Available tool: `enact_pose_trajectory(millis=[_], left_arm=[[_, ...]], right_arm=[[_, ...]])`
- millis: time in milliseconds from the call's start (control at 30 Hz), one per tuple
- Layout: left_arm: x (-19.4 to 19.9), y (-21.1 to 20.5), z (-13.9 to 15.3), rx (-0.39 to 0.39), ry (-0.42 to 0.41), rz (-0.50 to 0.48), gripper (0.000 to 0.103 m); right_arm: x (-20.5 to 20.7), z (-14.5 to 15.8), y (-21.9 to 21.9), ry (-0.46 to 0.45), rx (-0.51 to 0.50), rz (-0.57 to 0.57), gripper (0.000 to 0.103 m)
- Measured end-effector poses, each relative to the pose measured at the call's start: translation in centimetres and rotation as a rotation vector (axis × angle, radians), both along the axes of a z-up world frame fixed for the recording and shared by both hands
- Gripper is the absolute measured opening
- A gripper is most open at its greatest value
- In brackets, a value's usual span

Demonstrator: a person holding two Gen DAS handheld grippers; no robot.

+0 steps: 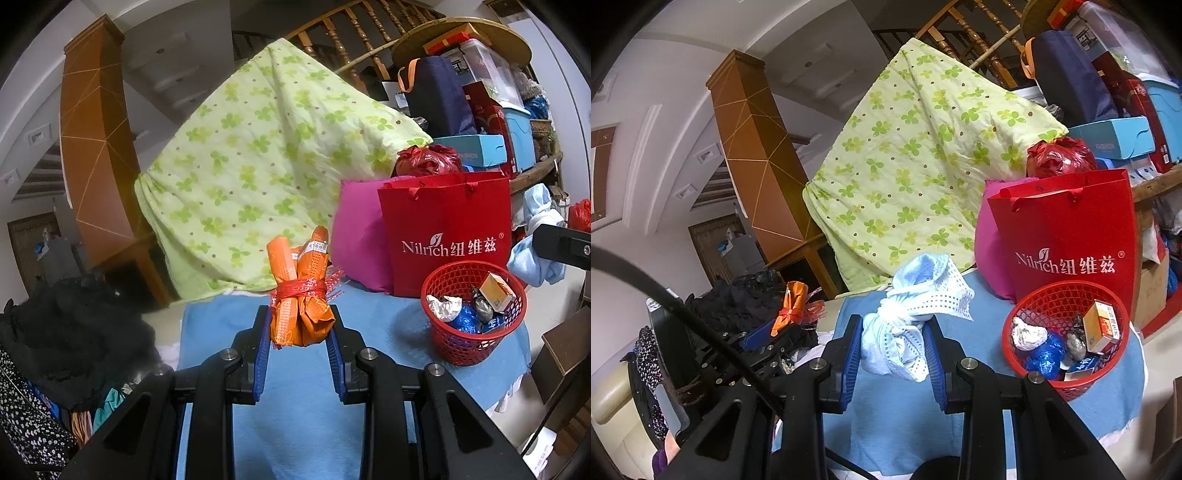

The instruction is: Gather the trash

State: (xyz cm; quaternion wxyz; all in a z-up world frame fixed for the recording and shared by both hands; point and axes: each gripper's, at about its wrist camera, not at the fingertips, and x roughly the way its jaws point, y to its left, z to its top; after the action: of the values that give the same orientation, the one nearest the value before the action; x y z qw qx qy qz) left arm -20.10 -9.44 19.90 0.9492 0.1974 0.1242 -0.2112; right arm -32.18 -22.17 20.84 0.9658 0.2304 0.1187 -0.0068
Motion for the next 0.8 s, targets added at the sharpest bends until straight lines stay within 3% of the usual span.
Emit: enact_pose_trajectory(millis=[800], left_arm=[[-0.9, -3.8, -1.4, 0.069, 0.018, -0.054, 0.03]], right_arm=[[-1.6, -1.6, -4.0, 0.015, 0.043, -0.08, 0.035]])
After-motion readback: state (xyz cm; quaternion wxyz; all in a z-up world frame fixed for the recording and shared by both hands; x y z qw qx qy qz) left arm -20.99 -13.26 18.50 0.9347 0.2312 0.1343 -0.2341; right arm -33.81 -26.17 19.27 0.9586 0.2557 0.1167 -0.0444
